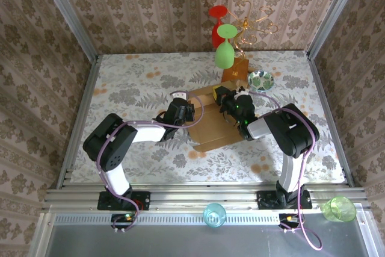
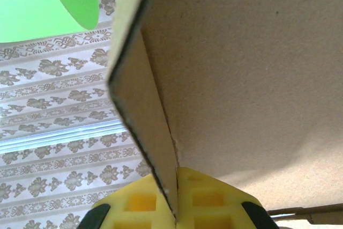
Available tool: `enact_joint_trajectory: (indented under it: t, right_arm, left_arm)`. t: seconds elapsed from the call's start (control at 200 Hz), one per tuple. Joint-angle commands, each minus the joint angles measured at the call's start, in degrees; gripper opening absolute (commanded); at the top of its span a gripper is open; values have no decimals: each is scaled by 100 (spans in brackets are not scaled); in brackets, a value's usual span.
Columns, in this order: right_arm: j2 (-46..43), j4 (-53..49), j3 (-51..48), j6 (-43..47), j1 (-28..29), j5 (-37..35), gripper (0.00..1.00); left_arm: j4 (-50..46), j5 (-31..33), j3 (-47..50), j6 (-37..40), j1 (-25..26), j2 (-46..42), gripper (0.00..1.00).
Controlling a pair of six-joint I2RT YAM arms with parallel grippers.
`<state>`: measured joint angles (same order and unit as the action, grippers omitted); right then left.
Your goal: Fold the paper box
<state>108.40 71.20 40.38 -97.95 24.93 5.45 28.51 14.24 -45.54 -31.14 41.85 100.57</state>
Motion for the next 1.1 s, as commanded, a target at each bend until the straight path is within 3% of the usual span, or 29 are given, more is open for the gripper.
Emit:
enact_joint_trajectory:
  t: [0.0,0.105,0.225,0.34,0.93,1.095]
  right_arm:
    - [164,-306,-132,-140,159,2,0]
    - [142,-379,-112,-163,233,-70,1]
    - [145,-413,-92,-228,359,-222,2]
    - [130,-487,-57,-248,398,-277,2]
    - [-4,-836,-26,-327,482,-463,3]
    - [-56,-925,-4,-365,506,-527,9]
  left_arm:
    - [-35,89,-272,-191,-41,107,21]
    - [-238,190,-367,-233,-27,124,20]
    - [-592,311,-561,-261,12,173,32]
    - [-694,382,-618,-286,26,222,33]
    - [-1461,811,-1057,-336,42,473,7]
    - [-1825,1010,-1206,-308,70,508,0]
